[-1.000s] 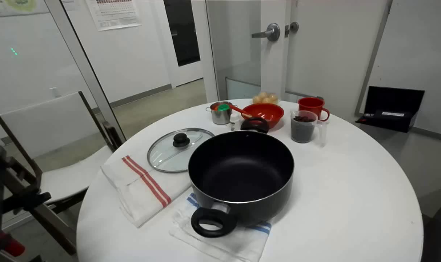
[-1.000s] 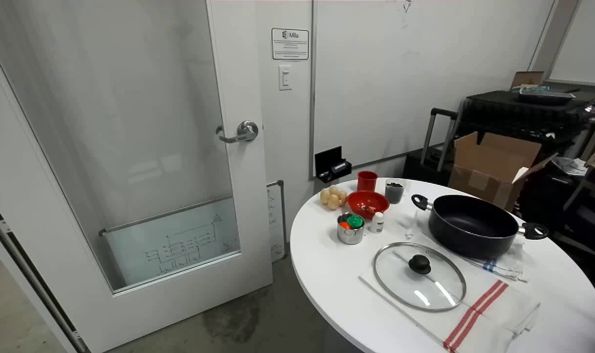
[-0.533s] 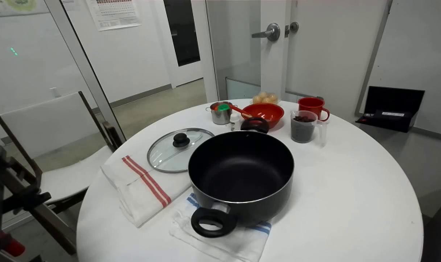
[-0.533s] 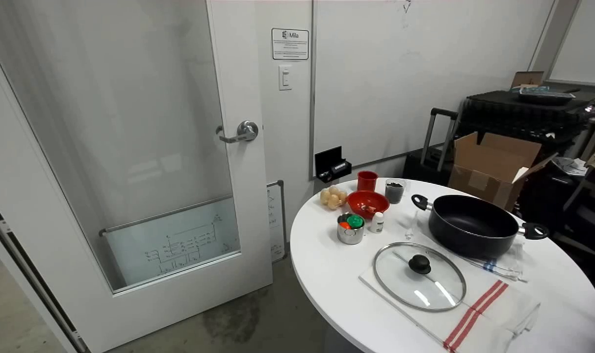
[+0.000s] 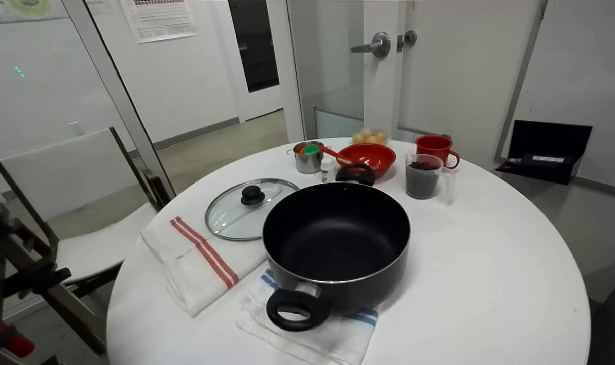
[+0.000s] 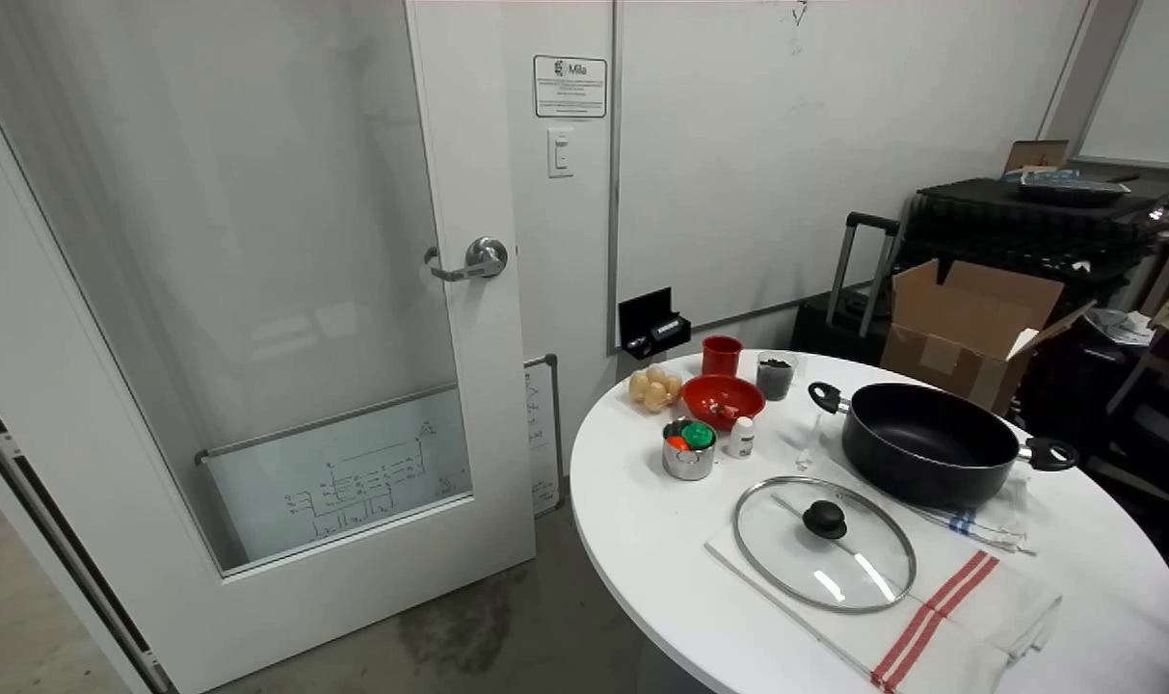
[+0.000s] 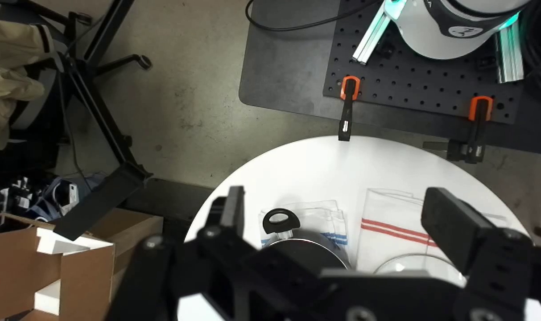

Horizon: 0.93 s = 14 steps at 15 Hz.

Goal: Put the glass lid on the black pot.

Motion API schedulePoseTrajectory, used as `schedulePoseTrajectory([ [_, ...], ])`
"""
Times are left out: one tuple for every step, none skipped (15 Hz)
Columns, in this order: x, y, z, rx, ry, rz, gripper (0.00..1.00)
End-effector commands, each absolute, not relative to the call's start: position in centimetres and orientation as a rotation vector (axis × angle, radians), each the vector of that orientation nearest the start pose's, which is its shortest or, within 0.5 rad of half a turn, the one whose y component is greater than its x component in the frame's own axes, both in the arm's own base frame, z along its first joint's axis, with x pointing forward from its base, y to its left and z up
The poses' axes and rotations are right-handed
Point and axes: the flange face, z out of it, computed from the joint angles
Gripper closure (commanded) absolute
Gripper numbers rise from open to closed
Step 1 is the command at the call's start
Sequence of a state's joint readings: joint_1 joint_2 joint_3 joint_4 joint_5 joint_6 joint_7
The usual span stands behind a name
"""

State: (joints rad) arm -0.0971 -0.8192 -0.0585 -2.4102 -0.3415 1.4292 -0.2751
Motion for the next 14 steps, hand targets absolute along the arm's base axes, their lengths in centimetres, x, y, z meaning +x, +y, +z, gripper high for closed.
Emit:
schedulePoseTrajectory([
  [27.7, -9.1, 56.8, -3.366, -0.237, 0.378, 0.0],
  [28.2, -9.2, 56.6, -3.359, -0.264, 0.387, 0.0],
  [28.6, -9.3, 56.4, -3.351, -0.288, 0.39, 0.0],
  [29.2, -9.4, 56.1, -3.345, -0.322, 0.395, 0.0],
  [29.7, -9.4, 55.8, -3.334, -0.35, 0.395, 0.0],
  [30.5, -9.5, 55.4, -3.324, -0.394, 0.395, 0.0],
  [31.1, -9.5, 55.1, -3.321, -0.432, 0.396, 0.0],
  [32.1, -9.5, 54.5, -3.309, -0.488, 0.392, 0.0],
  [32.9, -9.5, 54.1, -3.3, -0.531, 0.389, 0.0],
  [34.0, -9.4, 53.5, -3.281, -0.595, 0.377, 0.0],
  [34.8, -9.3, 53.0, -3.27, -0.645, 0.376, 0.0],
  [35.9, -9.1, 52.4, -3.25, -0.713, 0.374, 0.0],
  [36.7, -9.0, 52.0, -3.235, -0.767, 0.376, 0.0],
  [37.8, -8.7, 51.3, -3.215, -0.833, 0.377, 0.0],
])
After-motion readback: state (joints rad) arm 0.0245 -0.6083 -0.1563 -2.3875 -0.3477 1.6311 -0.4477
